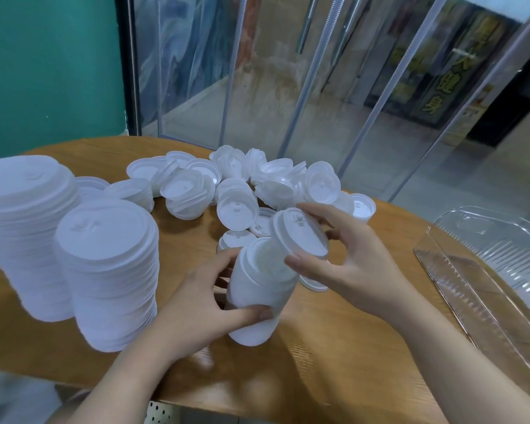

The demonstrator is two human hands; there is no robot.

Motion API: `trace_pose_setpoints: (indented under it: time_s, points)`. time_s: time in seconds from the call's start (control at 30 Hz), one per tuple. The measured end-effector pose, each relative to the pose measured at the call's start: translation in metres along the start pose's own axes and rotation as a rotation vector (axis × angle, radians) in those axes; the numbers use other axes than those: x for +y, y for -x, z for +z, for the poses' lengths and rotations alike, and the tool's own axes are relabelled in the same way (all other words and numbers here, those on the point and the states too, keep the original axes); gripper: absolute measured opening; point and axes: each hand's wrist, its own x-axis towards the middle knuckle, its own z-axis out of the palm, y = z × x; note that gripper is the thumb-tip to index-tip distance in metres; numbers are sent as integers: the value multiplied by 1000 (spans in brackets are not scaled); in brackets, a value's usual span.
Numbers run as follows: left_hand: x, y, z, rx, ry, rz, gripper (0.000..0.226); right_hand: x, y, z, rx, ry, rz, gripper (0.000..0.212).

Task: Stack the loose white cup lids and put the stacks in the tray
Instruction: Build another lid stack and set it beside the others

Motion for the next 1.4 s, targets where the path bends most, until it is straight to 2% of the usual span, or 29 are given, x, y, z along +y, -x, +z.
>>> trace_pose_setpoints:
  time_s: [0.13,0.3,0.57,0.7,0.8,0.9,1.07,1.13,1.27,1.4]
  points:
    - [1,0,0,5,18,-4,68,-7,0,7,-116,85,2,76]
    - [-1,0,0,2,21,-2,73,-3,0,15,-216,120,40,76]
    - [2,0,0,-14,5,14,73,4,5,24,-257,224,-18,89]
    - [2,0,-1,-5,-22,20,76,5,8,17,-289,161,-12,104]
    - [1,0,-1,6,-30,8,79,18,10,4,-200,101,-20,91]
    - [0,0,-1,6,-38,0,79,60,10,-3,-97,159,29,77]
    - [0,-1,-1,1,-35,-7,78,131,14,7,-96,298,274,96]
    - [0,0,-1,0,-34,-9,78,141,15,14,-82,300,330,97]
    - [-1,-1,-1,-1,-35,-13,78,149,14,23,-26,290,315,72]
    - [0,0,-1,-7,-37,-18,77,141,13,18,31,226,294,65]
